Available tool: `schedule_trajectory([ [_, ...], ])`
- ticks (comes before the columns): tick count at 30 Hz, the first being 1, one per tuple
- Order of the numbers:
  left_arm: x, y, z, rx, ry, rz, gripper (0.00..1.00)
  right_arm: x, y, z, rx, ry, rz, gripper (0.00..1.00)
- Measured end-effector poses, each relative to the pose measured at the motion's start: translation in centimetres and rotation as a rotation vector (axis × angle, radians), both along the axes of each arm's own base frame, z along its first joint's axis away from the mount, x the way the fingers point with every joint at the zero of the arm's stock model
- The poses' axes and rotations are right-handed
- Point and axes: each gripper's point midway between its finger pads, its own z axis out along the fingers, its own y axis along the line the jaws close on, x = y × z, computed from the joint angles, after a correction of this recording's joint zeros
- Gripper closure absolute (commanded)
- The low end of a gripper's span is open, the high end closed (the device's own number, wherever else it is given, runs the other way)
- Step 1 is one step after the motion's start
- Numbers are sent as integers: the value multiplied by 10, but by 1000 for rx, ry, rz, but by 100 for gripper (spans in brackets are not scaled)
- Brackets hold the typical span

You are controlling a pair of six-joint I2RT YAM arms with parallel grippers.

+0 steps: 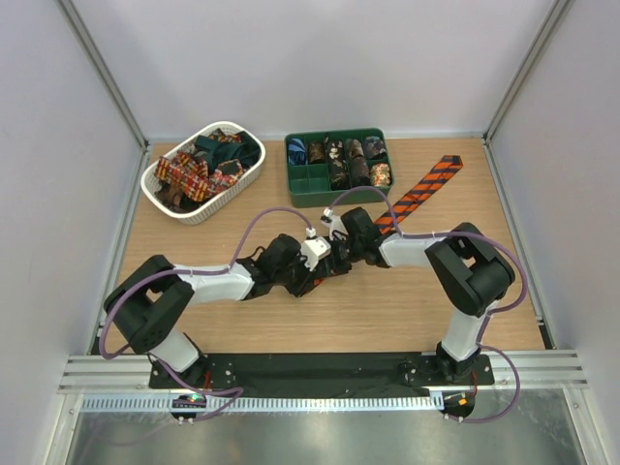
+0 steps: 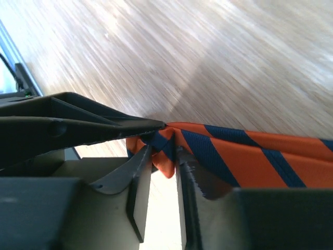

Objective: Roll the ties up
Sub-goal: Roll the tie

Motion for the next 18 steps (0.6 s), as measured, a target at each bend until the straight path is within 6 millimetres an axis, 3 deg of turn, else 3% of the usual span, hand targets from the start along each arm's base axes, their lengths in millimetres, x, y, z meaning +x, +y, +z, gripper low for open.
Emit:
schedule_trajectory([
  [5, -1, 0, 0, 2, -3, -6, 69, 9, -8, 12, -26, -47, -59, 68],
  [9, -1, -1, 0, 1, 0, -8, 69, 13, -12, 20, -30, -70, -87, 86],
  [18, -1, -2, -1, -2, 1, -11, 69, 4, -8, 21, 7, -11, -71, 92],
])
